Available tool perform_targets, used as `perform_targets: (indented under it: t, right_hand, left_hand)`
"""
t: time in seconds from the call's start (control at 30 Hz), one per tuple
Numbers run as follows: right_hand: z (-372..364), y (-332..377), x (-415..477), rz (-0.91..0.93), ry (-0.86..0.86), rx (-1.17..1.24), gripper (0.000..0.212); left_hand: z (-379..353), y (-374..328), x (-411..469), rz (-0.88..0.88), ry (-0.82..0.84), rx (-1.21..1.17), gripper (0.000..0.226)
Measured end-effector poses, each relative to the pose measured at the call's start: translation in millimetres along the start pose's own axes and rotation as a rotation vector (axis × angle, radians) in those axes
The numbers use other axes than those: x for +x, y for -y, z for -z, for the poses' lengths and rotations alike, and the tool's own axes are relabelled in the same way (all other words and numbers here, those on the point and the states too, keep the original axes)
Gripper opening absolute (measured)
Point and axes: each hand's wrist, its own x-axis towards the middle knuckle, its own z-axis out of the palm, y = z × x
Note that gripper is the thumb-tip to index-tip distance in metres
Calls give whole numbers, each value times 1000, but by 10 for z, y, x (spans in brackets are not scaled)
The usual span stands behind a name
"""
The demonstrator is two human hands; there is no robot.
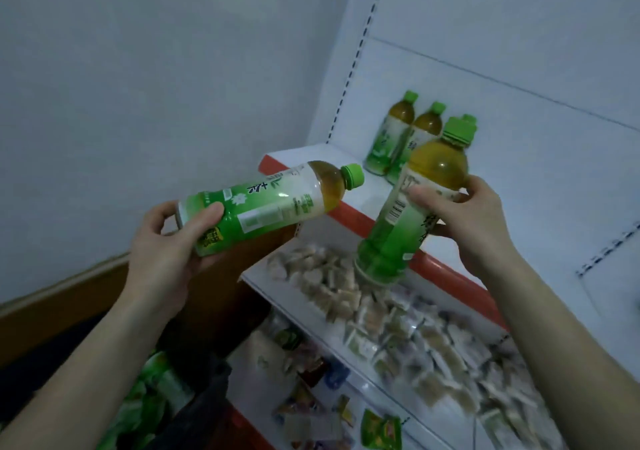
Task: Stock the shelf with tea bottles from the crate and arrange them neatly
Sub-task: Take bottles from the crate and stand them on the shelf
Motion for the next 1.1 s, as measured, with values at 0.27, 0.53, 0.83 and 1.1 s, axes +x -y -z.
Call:
perform_targets:
  t: [0.27,0.53,0.83,1.1]
  right_hand:
    - [991,-288,869,16,-143,9,57]
    - [1399,-880,1600,-48,-185,14,63]
    - [1365,-1293,2023,-133,-320,-41,71]
    - [1392,-1353,2102,-164,-143,-215,63]
  left_hand:
    - [-1461,288,280,-89,174,35,51]
    - [-2250,616,542,-166,205,147,52]
    - [-2601,857,1153,-116,416,403,49]
    - [-2770,1089,1560,-59,694,551,47]
